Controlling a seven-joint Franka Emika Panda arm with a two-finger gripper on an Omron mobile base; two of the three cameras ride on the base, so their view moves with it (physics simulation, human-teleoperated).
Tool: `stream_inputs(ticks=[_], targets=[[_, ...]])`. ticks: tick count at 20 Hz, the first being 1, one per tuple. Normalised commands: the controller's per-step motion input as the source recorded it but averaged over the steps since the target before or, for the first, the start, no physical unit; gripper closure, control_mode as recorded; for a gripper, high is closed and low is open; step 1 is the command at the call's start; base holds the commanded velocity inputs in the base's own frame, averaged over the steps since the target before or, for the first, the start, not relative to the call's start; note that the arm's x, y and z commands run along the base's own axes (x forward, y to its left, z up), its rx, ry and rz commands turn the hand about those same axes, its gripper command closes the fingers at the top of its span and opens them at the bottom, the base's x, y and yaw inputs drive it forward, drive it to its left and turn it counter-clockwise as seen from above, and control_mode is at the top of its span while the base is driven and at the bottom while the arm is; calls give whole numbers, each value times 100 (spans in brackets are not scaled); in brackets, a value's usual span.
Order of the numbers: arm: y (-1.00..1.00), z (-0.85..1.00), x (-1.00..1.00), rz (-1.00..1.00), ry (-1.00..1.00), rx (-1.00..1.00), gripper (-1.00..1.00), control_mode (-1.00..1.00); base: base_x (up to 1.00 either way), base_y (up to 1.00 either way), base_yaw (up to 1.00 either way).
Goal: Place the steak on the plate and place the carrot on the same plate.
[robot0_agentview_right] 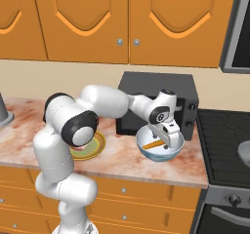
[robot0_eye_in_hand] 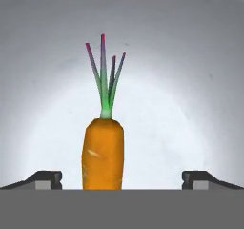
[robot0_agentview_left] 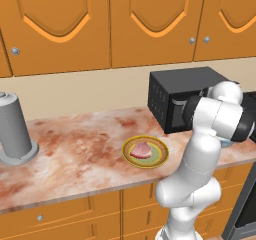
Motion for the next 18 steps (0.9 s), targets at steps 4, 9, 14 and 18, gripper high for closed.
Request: stream_inputs(ticks=[4, 9, 14, 18], targets=[[-13, -9, 19, 0, 0, 1, -100, -100, 0, 0, 0], [-2, -20, 28, 3, -2, 3, -100, -100, 0, 0, 0], [0, -17, 6, 1, -1, 3, -100, -100, 0, 0, 0], [0, -6, 0, 0, 0, 3, -100, -100, 0, 0, 0]])
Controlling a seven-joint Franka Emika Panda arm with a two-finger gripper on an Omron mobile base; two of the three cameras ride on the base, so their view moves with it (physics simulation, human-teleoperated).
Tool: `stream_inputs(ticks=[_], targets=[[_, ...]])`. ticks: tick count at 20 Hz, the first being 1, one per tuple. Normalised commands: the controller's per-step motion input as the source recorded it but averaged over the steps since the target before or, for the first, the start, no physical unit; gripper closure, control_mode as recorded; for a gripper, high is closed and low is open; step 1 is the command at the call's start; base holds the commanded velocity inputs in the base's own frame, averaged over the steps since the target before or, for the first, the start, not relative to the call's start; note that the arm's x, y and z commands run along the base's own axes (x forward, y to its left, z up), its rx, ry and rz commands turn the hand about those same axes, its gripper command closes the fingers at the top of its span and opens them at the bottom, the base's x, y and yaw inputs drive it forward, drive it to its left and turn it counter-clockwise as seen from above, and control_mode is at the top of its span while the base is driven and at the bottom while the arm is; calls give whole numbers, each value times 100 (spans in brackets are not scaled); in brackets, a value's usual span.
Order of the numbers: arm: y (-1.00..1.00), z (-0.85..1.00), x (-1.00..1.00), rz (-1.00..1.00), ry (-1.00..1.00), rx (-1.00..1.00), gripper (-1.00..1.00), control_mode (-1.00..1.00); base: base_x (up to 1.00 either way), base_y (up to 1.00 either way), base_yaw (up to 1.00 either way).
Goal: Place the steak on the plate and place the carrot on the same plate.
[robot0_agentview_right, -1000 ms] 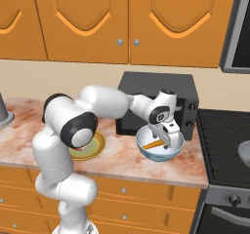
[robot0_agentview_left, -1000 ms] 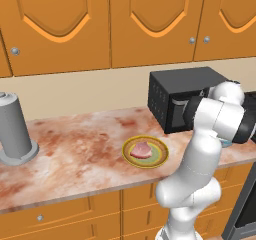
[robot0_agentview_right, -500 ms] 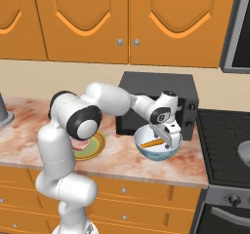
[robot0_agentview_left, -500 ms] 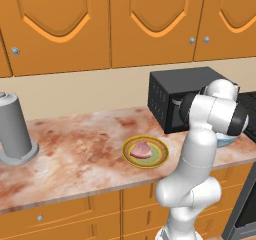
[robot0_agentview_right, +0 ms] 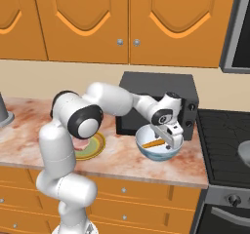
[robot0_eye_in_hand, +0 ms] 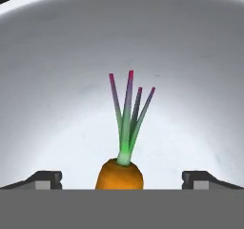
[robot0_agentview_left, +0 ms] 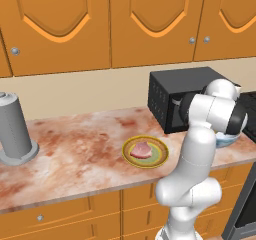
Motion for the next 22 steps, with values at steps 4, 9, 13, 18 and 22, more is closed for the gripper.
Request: stream_inputs(ticks=[4, 9, 13, 18, 22], targets=[[1, 0, 0, 0, 0, 1, 100, -100, 0, 0, 0], [13, 0, 0, -2, 2, 0, 100, -100, 0, 0, 0], [1, 4, 0, -3, 0, 0, 100, -100, 0, 0, 0], [-12, 47, -4, -2, -17, -2, 100, -100, 0, 0, 0], [-6, 53, -26, 0, -21, -3, 100, -100, 0, 0, 0]])
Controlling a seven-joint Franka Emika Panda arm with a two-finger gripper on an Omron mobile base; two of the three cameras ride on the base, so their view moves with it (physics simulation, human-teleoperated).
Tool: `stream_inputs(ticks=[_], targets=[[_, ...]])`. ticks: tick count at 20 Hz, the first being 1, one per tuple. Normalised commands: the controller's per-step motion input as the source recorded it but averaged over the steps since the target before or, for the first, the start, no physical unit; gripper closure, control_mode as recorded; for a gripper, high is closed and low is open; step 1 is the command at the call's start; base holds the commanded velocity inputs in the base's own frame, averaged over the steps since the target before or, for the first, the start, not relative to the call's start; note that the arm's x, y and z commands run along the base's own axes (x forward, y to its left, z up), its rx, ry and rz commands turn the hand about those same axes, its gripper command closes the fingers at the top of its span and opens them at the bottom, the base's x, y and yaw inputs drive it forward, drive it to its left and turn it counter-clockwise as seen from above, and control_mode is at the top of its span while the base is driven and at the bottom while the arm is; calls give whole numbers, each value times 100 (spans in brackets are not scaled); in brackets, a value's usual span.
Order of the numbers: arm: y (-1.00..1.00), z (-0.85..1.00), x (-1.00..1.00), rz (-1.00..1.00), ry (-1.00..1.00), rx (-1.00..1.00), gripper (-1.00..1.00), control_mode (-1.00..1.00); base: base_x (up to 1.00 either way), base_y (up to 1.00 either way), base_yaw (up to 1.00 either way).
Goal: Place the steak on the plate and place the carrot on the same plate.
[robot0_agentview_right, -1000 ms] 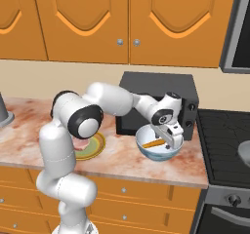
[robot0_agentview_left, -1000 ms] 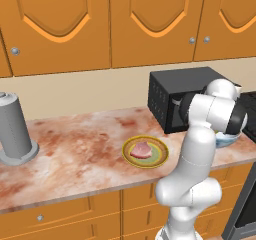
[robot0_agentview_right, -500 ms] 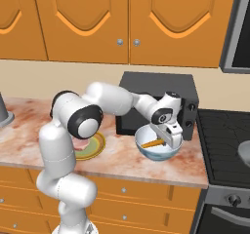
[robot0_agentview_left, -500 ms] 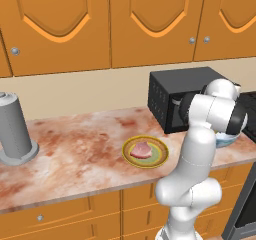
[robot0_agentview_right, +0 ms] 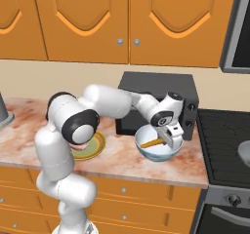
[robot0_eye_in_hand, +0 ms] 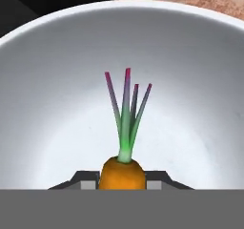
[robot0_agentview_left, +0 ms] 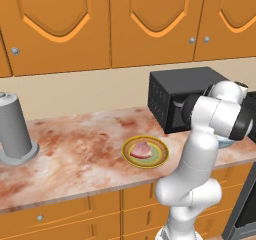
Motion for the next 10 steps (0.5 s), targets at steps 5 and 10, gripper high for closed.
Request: stream_inputs(ticks=[5, 10], targets=[[0, 93, -41, 0, -5, -8, 100, -100, 0, 0, 0], [-1, 39, 45, -2, 30, -16, 100, -100, 0, 0, 0]])
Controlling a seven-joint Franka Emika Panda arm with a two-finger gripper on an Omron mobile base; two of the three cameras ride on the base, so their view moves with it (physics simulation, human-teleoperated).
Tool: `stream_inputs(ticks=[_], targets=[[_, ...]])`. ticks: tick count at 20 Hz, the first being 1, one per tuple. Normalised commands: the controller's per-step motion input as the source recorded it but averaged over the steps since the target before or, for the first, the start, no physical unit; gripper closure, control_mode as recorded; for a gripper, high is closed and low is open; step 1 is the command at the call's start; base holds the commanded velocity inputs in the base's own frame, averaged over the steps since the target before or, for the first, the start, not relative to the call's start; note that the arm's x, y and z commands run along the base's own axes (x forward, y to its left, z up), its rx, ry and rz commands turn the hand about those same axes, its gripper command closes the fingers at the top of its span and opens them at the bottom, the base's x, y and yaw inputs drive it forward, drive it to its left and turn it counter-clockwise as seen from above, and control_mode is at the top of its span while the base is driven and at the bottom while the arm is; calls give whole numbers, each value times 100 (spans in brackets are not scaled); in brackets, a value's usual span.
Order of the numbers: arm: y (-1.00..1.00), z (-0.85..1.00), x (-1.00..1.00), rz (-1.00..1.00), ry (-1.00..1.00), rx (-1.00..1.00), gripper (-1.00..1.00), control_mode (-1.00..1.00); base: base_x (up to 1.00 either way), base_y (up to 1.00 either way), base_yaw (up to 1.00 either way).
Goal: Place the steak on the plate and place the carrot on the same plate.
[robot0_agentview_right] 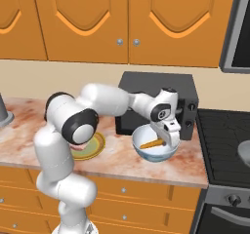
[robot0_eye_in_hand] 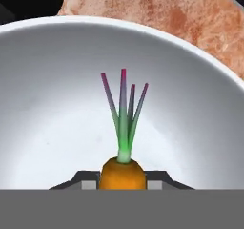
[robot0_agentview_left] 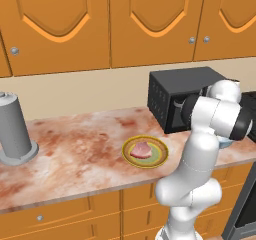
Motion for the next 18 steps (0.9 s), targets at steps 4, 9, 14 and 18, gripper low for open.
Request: stream_inputs(ticks=[4, 9, 14, 18], targets=[[-12, 21, 42, -5, 32, -15, 100, -100, 0, 0, 0], [-19, 18, -24, -2, 2, -5, 100, -100, 0, 0, 0], [4, 54, -44, 0, 0, -7, 100, -100, 0, 0, 0], [45, 69, -88, 0, -9, -4, 100, -100, 0, 0, 0]])
